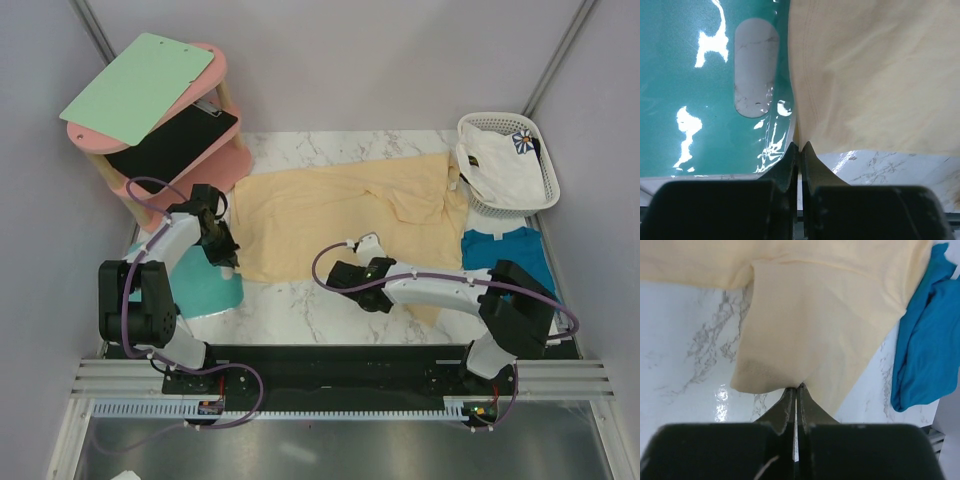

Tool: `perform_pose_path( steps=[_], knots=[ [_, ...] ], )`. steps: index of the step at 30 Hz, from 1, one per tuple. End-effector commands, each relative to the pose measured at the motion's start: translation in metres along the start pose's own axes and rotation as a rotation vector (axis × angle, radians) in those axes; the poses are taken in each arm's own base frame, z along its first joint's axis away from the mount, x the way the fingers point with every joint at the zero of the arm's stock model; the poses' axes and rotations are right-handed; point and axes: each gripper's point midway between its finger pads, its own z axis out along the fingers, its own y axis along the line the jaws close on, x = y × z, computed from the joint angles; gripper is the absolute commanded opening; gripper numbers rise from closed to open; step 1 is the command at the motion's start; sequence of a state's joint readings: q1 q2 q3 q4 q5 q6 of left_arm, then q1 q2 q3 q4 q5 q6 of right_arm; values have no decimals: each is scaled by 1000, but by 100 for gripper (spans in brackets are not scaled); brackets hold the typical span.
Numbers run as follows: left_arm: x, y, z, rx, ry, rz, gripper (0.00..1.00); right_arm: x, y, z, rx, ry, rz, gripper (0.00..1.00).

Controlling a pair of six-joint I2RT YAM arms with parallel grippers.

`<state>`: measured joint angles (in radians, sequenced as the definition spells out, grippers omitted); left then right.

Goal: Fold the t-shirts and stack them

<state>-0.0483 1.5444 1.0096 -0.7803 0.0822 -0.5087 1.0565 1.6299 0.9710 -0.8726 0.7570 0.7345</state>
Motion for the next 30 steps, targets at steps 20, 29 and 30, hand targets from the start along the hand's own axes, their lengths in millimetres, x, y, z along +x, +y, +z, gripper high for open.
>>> perform_pose_path(
  steps=[20,29,30],
  knots=[
    [-73,-51,-28,105,-100,45,2,-160,-107,-1,213,-156,143,0],
    [-94,-61,-10,97,-82,34,2,-217,-110,41,296,-143,-10,0],
    [-97,-62,-9,98,-82,31,2,-220,-106,49,283,-136,-22,0]
  ],
)
